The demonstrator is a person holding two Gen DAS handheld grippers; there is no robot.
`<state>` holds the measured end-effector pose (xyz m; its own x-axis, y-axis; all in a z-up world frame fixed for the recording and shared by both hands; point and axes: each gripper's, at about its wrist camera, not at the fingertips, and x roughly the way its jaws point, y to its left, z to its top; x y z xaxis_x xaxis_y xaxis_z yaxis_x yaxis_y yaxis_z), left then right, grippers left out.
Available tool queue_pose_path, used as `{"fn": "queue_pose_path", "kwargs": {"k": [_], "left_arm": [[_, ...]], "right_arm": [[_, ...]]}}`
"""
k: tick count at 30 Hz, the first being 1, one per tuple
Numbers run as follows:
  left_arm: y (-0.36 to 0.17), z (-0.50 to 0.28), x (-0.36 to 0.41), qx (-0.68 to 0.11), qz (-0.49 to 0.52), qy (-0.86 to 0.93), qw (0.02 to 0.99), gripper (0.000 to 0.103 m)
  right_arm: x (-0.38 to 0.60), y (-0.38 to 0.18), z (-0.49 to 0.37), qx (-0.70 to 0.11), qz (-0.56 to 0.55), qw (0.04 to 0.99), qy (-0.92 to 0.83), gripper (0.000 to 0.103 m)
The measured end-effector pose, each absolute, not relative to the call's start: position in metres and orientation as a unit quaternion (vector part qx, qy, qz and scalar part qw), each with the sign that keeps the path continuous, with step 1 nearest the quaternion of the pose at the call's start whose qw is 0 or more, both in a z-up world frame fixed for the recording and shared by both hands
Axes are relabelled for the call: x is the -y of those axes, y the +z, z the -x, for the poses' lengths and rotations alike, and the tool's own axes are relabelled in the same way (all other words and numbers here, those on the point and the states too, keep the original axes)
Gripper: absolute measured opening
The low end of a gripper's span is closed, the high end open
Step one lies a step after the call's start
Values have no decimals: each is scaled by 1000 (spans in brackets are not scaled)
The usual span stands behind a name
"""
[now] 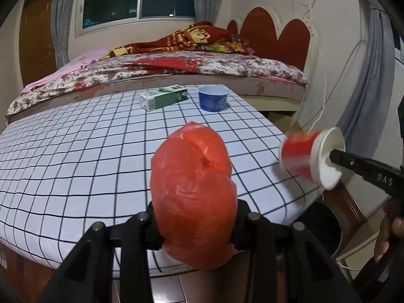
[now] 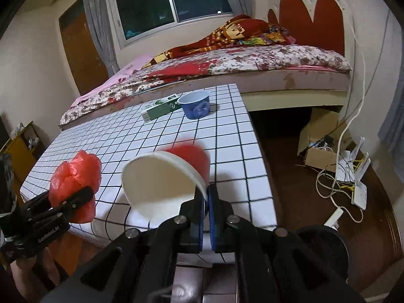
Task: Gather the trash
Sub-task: 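Lift both held items and turn toward the black bin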
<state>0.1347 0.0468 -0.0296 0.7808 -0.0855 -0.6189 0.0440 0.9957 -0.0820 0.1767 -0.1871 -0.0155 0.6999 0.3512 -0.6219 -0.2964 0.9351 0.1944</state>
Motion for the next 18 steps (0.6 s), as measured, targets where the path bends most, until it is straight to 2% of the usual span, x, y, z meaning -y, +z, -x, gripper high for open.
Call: {"fn": "queue_pose_path", "kwargs": {"k": [18], "left_arm": [[-37,-126,20,-340,3,-94,936,38]], "right_arm": [[272,-24,-140,-334,-66,934,108,3]]}}
